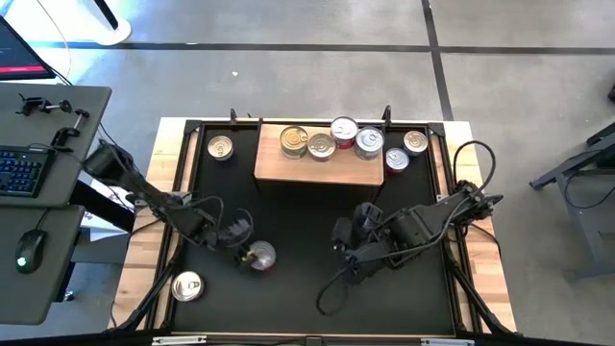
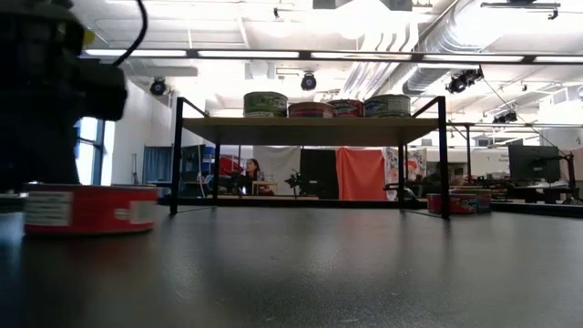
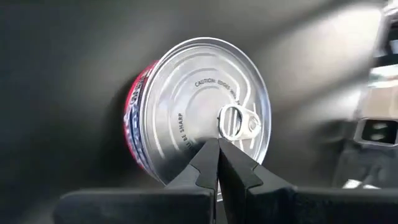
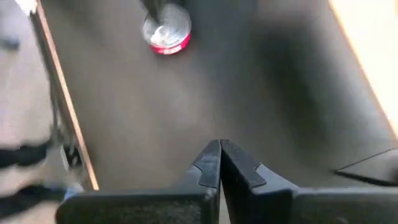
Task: Stack canned seafood by type on shelf
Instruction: Stack the red tuna can on top of the red tuna can on the shelf
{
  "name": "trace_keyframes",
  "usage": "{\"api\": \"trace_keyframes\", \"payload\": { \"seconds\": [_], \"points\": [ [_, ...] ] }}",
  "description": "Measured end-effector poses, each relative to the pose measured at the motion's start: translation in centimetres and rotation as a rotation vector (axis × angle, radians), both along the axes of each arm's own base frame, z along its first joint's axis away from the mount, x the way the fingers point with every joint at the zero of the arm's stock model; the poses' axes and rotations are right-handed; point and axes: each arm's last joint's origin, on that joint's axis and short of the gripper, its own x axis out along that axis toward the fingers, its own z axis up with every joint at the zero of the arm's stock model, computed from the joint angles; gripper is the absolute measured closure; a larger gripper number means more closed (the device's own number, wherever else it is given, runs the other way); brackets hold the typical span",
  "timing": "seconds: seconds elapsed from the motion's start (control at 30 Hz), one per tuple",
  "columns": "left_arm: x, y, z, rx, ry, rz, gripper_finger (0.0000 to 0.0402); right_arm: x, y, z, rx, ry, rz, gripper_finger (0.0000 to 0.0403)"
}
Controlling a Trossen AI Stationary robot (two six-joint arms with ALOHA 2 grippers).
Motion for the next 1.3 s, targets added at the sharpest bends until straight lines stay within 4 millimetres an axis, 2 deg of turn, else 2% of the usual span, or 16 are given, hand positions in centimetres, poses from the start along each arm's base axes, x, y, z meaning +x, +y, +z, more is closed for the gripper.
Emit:
{"api": "trace_keyframes", "payload": {
  "seconds": [0.07,0.13,0.27,0.37,0.43,0.5,0.6,0.73,0.8,0.93,1.03,1.13,1.23,1.3],
  "points": [
    [1.4,-0.6,-0.3,0.007,-0.044,-0.018,0.0401,0.6,0.4,-1.5,0.031,0.073,0.046,0.0403],
    [2.9,-1.1,-0.3,0.042,-0.057,-0.051,0.0401,1.5,0.7,-4.0,0.084,0.168,0.088,0.0403],
    [6.3,-2.0,0.1,0.127,-0.084,-0.151,0.0401,2.8,1.3,-10.9,0.269,0.335,0.163,0.0403],
    [8.9,-2.7,0.5,0.193,-0.117,-0.218,0.0401,2.6,1.8,-16.1,0.37,0.415,0.18,0.0403],
    [10.6,-3.0,0.6,0.232,-0.136,-0.253,0.0401,2.1,1.8,-18.6,0.403,0.445,0.162,0.0403],
    [12.2,-3.4,0.6,0.273,-0.156,-0.291,0.0401,1.5,1.8,-20.2,0.4,0.463,0.142,0.0403],
    [14.5,-3.7,0.7,0.344,-0.187,-0.358,0.0401,1.2,1.7,-21.3,0.391,0.455,0.135,0.0403],
    [16.6,-3.9,1.5,0.499,-0.212,-0.512,0.0401,1.3,1.5,-21.3,0.328,0.411,0.138,0.0403],
    [17.0,-3.9,2.6,0.569,-0.208,-0.551,0.0401,1.2,1.3,-20.5,0.289,0.365,0.146,0.0403],
    [16.0,-3.4,4.5,0.67,-0.164,-0.592,0.0401,0.0,0.7,-18.3,0.187,0.327,0.145,0.0403],
    [15.0,-3.5,5.9,0.737,-0.146,-0.593,0.0401,-2.8,0.4,-17.9,0.198,0.313,0.114,0.0403],
    [14.4,-3.8,7.2,0.799,-0.173,-0.583,0.0401,-7.3,-0.5,-18.7,0.338,0.252,-0.001,0.0403],
    [14.5,-4.3,7.8,0.837,-0.237,-0.587,0.0401,-10.6,-1.3,-19.6,0.519,0.08,-0.13,0.0403],
    [15.1,-4.7,7.5,0.857,-0.284,-0.609,0.0401,-11.4,-1.8,-19.9,0.622,-0.073,-0.197,0.0403]
  ]
}}
